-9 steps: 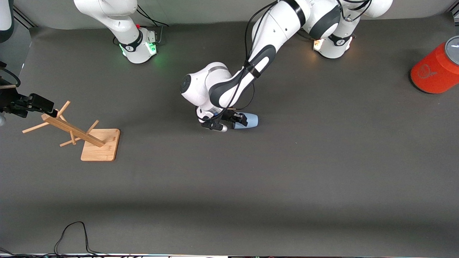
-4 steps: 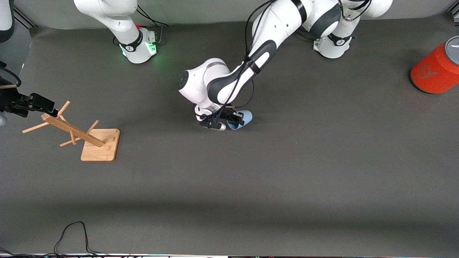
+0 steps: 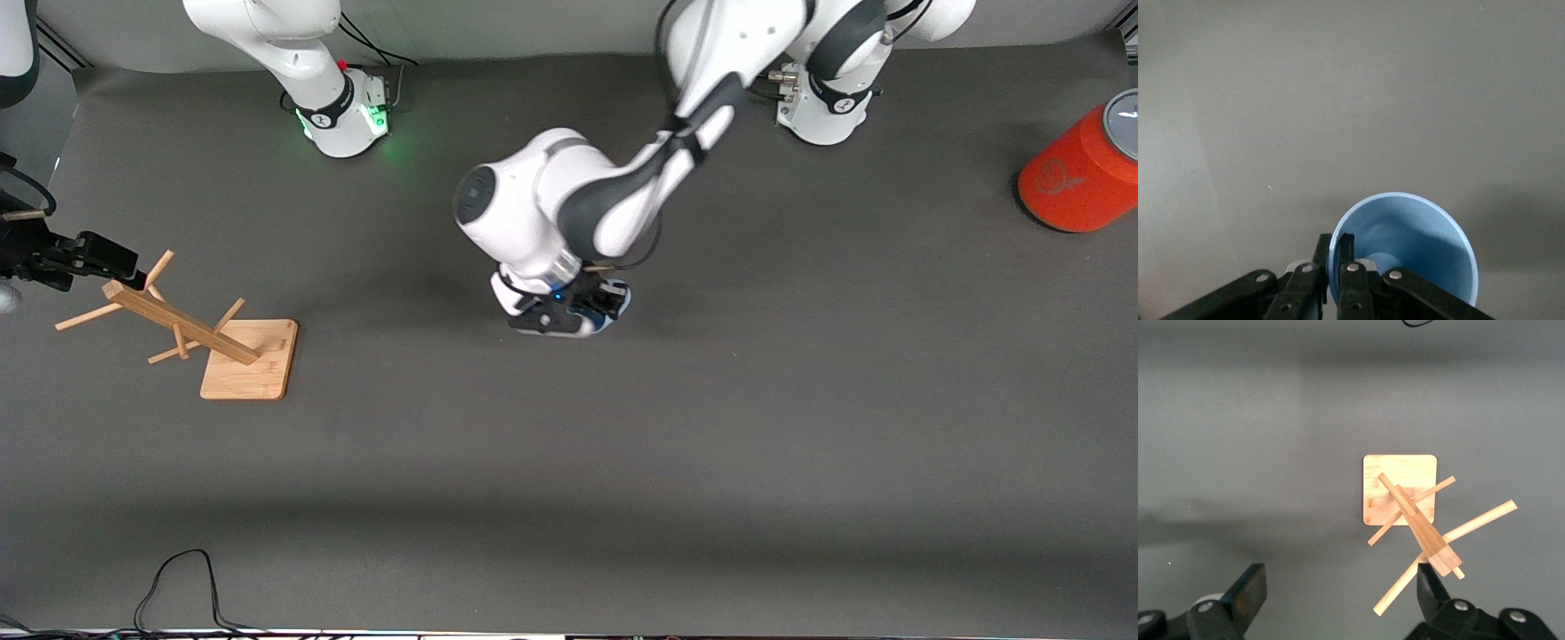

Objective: Rotate and upright cup with both arms
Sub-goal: 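Grasp the cup rim with the left gripper, then rotate the cup upright with the left gripper and set it down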

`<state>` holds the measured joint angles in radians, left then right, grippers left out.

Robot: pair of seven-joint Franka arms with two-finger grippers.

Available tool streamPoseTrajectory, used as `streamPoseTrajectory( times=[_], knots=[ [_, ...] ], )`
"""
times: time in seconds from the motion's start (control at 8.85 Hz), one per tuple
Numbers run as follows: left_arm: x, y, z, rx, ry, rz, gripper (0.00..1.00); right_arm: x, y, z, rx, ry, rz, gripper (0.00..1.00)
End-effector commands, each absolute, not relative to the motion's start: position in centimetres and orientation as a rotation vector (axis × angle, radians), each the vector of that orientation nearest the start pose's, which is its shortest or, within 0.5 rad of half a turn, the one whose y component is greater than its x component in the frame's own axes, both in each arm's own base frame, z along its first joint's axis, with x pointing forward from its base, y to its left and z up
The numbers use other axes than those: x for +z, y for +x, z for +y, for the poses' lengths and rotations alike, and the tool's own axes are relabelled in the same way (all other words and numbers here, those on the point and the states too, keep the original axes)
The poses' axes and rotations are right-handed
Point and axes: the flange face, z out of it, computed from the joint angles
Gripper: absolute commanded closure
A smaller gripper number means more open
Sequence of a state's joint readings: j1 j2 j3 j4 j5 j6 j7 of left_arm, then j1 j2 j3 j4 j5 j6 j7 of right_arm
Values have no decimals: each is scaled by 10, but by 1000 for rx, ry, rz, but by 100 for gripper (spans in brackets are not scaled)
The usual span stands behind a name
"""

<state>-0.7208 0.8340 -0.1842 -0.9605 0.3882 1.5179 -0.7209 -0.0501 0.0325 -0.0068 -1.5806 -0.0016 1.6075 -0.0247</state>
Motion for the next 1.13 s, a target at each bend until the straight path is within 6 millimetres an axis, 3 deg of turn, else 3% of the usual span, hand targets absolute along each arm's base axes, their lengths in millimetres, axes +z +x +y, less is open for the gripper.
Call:
streamPoseTrajectory(
  times=[0.0, 0.11, 0.23, 0.45, 1.02],
  knots=[
    [397, 542, -506, 6, -2922, 168, 100, 606, 565, -32, -10, -3137, 27, 0],
    [406, 559, -493, -16, -2974, 121, 100, 606, 565, -31, -10, -3137, 24, 0],
    [410, 563, -488, -37, -3009, 109, 100, 606, 565, -31, -10, -3137, 24, 0],
    [392, 550, -477, -145, -3070, 140, 100, 604, 567, -31, -10, -3138, 24, 0],
    [282, 486, -460, -334, -3238, 60, 100, 601, 568, -32, -5, -3137, 27, 0]
  ],
)
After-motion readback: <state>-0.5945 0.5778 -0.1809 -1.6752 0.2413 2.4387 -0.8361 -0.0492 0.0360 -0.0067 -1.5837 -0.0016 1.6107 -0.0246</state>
